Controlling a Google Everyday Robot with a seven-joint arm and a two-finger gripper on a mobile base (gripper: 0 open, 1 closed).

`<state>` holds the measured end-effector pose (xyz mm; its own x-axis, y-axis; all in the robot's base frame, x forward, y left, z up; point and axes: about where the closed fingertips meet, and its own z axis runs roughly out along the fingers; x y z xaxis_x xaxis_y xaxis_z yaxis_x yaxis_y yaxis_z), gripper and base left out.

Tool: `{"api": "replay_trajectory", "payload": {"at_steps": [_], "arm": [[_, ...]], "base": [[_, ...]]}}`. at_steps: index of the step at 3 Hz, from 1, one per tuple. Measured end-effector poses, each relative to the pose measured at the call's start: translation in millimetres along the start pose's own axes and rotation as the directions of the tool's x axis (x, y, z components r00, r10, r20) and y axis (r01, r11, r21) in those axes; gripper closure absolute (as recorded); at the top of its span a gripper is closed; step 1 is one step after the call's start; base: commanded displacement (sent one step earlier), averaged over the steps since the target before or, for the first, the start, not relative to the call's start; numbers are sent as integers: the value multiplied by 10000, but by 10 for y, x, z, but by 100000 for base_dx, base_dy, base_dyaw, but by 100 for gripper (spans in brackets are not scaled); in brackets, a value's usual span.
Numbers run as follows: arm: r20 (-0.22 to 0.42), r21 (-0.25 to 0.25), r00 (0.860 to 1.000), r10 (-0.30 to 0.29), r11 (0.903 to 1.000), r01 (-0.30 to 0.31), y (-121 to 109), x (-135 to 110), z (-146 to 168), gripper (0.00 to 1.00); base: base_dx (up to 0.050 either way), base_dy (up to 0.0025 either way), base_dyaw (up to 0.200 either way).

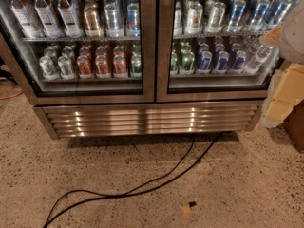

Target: Open left fridge door

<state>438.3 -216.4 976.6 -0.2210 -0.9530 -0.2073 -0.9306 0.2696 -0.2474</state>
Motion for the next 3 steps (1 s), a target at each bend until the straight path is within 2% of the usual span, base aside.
{"api": "replay_trajectory", "payload": {"at_steps": [3], "arm": [[0, 0, 10000, 0, 10000, 0, 0, 0, 0, 0]], "base": [[4883, 0, -8]]}}
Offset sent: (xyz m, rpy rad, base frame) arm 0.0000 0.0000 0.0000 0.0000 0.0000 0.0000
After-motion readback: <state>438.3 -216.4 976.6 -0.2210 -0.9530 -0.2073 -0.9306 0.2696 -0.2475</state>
